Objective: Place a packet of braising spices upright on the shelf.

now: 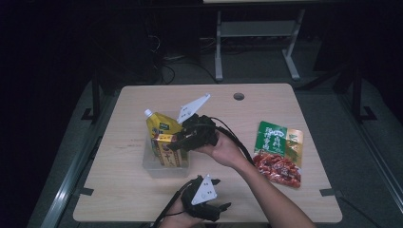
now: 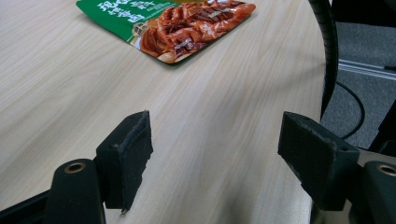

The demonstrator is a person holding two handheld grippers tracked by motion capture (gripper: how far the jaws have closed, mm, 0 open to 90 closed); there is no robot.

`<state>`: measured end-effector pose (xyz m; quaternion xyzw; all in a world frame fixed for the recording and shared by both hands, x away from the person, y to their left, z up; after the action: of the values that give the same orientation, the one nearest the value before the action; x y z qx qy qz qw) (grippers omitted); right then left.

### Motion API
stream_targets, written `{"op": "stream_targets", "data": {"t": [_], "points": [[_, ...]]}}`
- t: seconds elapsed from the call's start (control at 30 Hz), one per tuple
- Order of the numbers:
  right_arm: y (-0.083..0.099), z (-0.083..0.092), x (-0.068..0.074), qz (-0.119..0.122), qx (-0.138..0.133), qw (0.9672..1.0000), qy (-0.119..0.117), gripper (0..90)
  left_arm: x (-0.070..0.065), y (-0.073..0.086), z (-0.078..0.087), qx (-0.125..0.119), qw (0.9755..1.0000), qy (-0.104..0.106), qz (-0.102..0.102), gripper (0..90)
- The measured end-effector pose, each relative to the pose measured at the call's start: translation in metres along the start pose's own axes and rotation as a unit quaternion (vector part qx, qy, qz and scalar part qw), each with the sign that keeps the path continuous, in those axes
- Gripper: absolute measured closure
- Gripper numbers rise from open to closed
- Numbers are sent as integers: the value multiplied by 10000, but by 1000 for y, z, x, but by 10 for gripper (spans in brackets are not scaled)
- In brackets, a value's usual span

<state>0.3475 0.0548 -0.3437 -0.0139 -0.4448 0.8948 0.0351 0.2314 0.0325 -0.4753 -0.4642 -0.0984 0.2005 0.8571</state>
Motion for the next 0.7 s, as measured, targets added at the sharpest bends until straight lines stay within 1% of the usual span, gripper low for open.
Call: {"op": "stream_targets", "data": {"t": [0.07, 0.1, 0.2, 0.23, 0.3, 0.33, 0.4, 0.5, 0.6, 0.7], "points": [[0, -3, 0, -26, 11, 10000, -31, 669, 1, 0, 0, 10, 10000, -6, -11, 253], [1, -5, 0, -30, 23, 10000, -40, 669, -1, 0, 0, -10, 10000, 7, 57, 253], [3, -10, -2, -57, 76, 9999, -58, 669, -1, 0, 0, 11, 10000, 25, 51, 253], [3, -11, -2, -69, 89, 9999, -75, 669, -2, 0, 0, -15, 10000, 32, 74, 253], [5, -15, -2, -93, 120, 9999, -83, 669, -1, 1, 0, 52, 10000, 28, 14, 253], [5, -17, -2, -58, 162, 9998, -78, 669, -1, 1, 0, 59, 10000, 13, -13, 253], [6, -21, -2, -26, 191, 9998, -76, 669, 0, 1, -1, 25, 10000, 1, 37, 253], [8, -27, -2, -11, 219, 9997, -65, 669, 1, 2, 0, 36, 10000, -6, 30, 252], [12, -34, -1, -28, 246, 9997, -43, 668, 1, 1, 0, -7, 10000, -7, 57, 253], [16, -38, -2, -63, 234, 9997, -17, 667, 2, 2, 0, 8, 10000, 17, 54, 252]]}}
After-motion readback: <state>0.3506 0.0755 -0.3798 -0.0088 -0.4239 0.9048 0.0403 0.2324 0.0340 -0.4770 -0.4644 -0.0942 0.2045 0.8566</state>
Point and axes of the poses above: each handheld gripper's, and its own axes: z roughly backward along the jaws, y roughly out of its underside, x roughly to its left, the point moved 6 cm from there along -z, roughly forward along the jaws, and after that the axes turned 6 degrees about z, right-handed, at the moved point
